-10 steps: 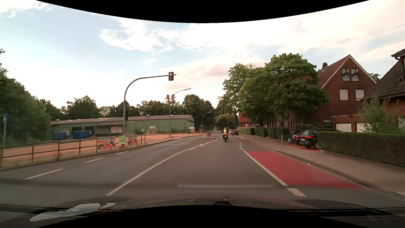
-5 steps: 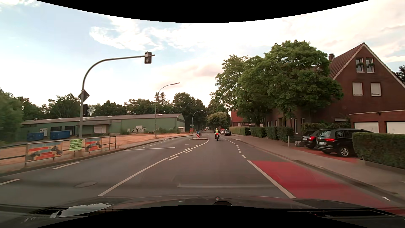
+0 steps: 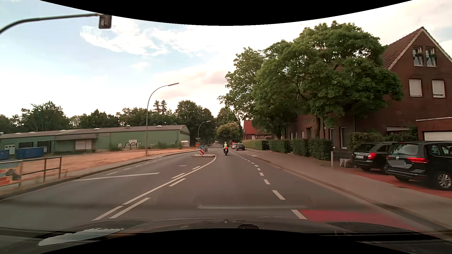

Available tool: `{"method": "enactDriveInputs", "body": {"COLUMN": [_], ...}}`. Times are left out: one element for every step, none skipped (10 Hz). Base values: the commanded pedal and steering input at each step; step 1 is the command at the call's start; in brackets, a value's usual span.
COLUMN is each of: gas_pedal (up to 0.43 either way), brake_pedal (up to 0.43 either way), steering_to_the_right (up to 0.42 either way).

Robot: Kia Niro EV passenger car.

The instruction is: Follow the waypoints while adhering to traffic rules and regulations

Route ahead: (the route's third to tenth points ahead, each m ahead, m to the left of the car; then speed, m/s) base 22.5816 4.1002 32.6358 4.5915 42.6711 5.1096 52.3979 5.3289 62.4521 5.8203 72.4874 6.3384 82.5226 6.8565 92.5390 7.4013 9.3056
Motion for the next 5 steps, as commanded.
{"method": "enactDriveInputs", "body": {"gas_pedal": [0.22, 0.22, 0.22, 0.22, 0.22], "brake_pedal": [0.0, 0.0, 0.0, 0.0, 0.0], "steering_to_the_right": [0.04, 0.026, 0.016, 0.009, 0.002]}}
